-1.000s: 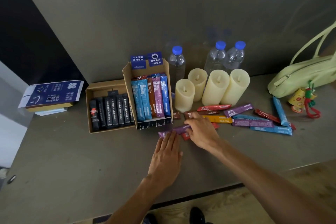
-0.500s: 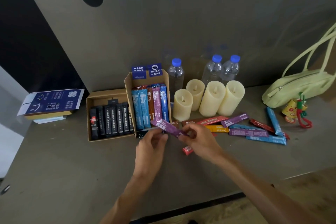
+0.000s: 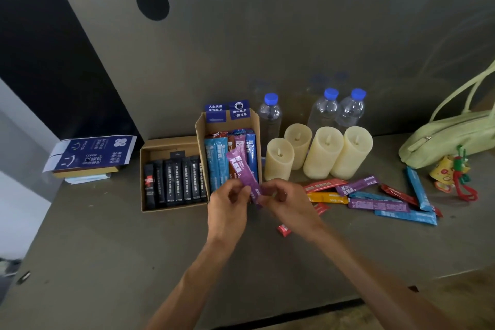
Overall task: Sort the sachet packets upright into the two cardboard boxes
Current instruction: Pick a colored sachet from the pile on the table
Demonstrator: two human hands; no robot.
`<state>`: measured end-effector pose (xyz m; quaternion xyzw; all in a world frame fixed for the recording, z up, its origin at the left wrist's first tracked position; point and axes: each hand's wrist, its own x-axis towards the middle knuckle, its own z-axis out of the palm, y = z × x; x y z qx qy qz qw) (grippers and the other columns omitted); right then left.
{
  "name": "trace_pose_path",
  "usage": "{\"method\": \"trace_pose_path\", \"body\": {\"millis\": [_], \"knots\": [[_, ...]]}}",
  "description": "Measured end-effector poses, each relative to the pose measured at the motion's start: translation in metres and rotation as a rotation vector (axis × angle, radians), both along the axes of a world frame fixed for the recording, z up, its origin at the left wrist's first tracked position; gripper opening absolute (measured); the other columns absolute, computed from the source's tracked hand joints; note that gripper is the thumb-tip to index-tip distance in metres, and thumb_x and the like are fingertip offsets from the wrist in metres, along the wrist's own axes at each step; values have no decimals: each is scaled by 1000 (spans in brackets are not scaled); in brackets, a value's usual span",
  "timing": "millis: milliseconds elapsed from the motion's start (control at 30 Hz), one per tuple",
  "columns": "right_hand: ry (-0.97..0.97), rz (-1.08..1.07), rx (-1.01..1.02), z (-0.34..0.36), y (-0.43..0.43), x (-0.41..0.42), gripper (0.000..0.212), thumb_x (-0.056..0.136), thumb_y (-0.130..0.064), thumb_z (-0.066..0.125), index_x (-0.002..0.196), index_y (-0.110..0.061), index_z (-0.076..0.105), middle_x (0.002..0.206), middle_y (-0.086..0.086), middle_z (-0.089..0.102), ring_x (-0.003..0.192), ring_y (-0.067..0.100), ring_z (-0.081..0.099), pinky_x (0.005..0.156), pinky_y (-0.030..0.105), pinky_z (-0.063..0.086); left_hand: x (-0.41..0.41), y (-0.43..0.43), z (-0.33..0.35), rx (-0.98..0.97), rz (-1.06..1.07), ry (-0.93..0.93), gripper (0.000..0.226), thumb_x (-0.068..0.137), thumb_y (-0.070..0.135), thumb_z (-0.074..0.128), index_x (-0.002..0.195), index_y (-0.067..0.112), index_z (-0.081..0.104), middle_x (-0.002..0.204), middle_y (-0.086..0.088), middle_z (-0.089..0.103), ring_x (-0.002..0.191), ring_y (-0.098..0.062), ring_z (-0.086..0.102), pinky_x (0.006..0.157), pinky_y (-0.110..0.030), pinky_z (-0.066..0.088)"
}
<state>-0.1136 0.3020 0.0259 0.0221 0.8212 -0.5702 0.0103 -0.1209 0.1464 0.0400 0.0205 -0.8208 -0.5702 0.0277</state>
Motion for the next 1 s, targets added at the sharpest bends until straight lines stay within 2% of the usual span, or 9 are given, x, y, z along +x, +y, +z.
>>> {"method": "trace_pose_path", "body": {"millis": [67, 167, 300, 400, 500, 600, 700, 833, 1000], "knots": [[-15, -82, -6, -5, 0, -3, 21, 91, -28, 70, 111, -24, 65, 100, -12, 71, 88, 5, 69, 64, 20, 54, -7, -3, 4, -91, 58, 0, 9, 94, 16, 63, 87, 20, 67, 77, 11, 68, 72, -3, 63, 59, -8, 43], [-60, -176, 86, -12, 1, -11, 22, 94, -30, 65, 114, -24, 58, 103, -10, 69, 92, 6, 67, 70, 19, 53, -25, -4, 5, -291, 51, 2, 9, 96, 13, 57, 93, 14, 66, 84, 3, 68, 77, -14, 64, 63, -20, 47], [-67, -121, 168, -17, -4, -22, 17, 96, -30, 63, 109, -19, 65, 102, -6, 72, 87, 6, 69, 76, 31, 61, -44, 4, 5, -459, 41, -22, 9, 95, 10, 52, 98, 11, 61, 89, -3, 68, 81, -23, 67, 69, -34, 56], [-36, -113, 209, -20, -7, -26, 12, 97, -25, 62, 106, -18, 66, 98, -7, 72, 86, 5, 68, 75, 26, 60, -52, 8, 2, -536, 51, 3, 13, 93, 9, 55, 105, 10, 57, 93, -9, 70, 82, -30, 69, 71, -43, 60], [-15, -99, 220, -22, -7, -27, 10, 98, -23, 61, 104, -17, 64, 99, -9, 69, 89, 6, 68, 69, 19, 57, -55, 8, -1, -558, 44, 19, 17, 93, 9, 56, 110, 9, 54, 98, -11, 70, 85, -29, 70, 71, -41, 61], [-4, -91, 213, -25, -6, -28, 8, 98, -23, 62, 104, -17, 63, 102, -7, 70, 90, 8, 68, 74, 29, 61, -56, 5, -3, -567, 48, 37, 22, 95, 11, 57, 115, 10, 48, 101, -9, 69, 84, -25, 70, 69, -38, 61], [8, -89, 198, -26, -7, -27, 6, 98, -22, 62, 103, -19, 62, 100, -9, 69, 91, 8, 68, 74, 29, 61, -54, 0, -7, -725, -12, 87, 26, 94, 12, 58, 117, 12, 46, 109, -7, 62, 86, -27, 69, 68, -43, 59], [20, -86, 168, -26, -6, -27, 4, 97, -20, 62, 100, -23, 61, 100, -8, 69, 91, 6, 68, 71, 24, 60, -52, -5, -10, -935, -163, 100, 38, 95, 11, 59, 126, 18, 39, 126, -8, 48, 96, -26, 68, 75, -39, 59], [16, -93, 160, -27, -7, -27, 6, 98, -21, 62, 104, -22, 61, 108, -6, 69, 100, 9, 67, 77, 30, 62, -52, 2, -5, -1013, -151, 73, 46, 93, 8, 59, 132, 17, 35, 133, -10, 43, 95, -28, 69, 73, -38, 57]]}}
